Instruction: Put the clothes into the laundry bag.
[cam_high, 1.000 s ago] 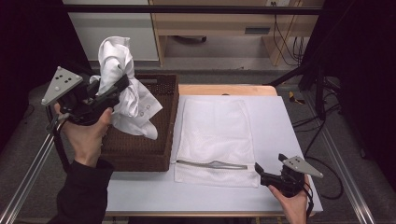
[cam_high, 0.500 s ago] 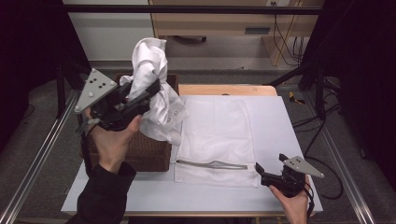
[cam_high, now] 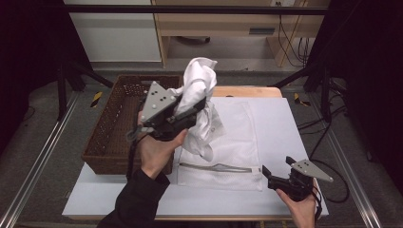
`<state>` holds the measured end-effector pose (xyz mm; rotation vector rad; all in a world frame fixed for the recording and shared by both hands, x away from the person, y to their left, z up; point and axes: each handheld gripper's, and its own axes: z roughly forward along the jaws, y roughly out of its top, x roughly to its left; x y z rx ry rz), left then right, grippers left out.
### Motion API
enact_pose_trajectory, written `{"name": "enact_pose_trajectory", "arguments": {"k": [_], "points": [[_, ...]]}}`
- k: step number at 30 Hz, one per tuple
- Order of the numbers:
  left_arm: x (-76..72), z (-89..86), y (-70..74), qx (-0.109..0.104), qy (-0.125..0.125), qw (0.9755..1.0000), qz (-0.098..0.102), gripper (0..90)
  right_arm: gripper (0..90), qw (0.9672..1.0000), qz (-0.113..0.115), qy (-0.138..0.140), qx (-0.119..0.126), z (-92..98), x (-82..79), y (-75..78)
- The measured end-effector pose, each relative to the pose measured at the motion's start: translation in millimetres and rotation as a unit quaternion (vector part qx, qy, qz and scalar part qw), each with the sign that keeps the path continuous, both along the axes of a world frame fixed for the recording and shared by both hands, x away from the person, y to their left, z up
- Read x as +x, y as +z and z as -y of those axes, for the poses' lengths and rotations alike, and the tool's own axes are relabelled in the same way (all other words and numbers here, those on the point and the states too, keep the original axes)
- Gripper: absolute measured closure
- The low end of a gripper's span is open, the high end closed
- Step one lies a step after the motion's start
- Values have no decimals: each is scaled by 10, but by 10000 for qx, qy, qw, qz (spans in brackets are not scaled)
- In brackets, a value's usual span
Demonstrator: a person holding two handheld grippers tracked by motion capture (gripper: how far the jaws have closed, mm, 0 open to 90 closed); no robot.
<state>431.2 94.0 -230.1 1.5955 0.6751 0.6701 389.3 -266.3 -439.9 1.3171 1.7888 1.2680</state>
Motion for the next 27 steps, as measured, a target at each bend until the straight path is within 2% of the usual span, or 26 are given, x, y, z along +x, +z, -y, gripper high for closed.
{"name": "enact_pose_trajectory", "arguments": {"k": [2,5,6,8,10,11,12,14,15,16,17,20,21,22,23,24,25,27], "points": [[27,92,-88,-21,-89,9998,-156,576,62,10000,11,-5,18,6,-3,4],[80,215,-217,7,-176,9995,-259,576,64,10000,15,-3,25,9,-3,1],[110,291,-294,75,-218,9992,-322,576,65,10000,-5,5,1,8,-1,-6],[128,333,-341,122,-246,9990,-366,575,66,10000,-5,23,-1,9,2,-10],[187,454,-499,185,-339,9980,-504,575,66,10000,-19,36,5,6,9,-19],[187,454,-499,185,-339,9980,-504,575,66,10000,-19,36,5,6,9,-19],[230,533,-611,249,-393,9972,-590,575,67,10000,-32,31,8,5,13,-29],[265,611,-729,305,-450,9962,-687,575,68,10000,-48,44,14,7,15,-34],[265,611,-729,305,-450,9962,-687,575,68,10000,-48,44,14,7,15,-34],[295,683,-840,383,-494,9951,-771,575,73,10000,-73,24,9,13,17,-45],[308,715,-891,418,-514,9946,-804,574,74,10000,-73,31,12,14,20,-50],[342,797,-1027,411,-584,9932,-920,573,78,9999,-117,30,25,18,23,-63],[342,797,-1027,411,-584,9932,-920,572,80,9999,-116,33,17,20,25,-67],[366,857,-1110,431,-654,9918,-1006,571,81,9999,-104,42,7,22,28,-68],[366,857,-1110,431,-654,9918,-1006,569,81,9999,-104,42,7,22,28,-68],[395,919,-1199,494,-686,9905,-1083,566,83,9999,-133,29,37,18,28,-71],[395,919,-1199,494,-686,9905,-1083,563,83,9999,-133,29,37,18,28,-71],[426,972,-1307,529,-723,9884,-1229,557,84,9999,-158,35,11,21,37,-89]]}}
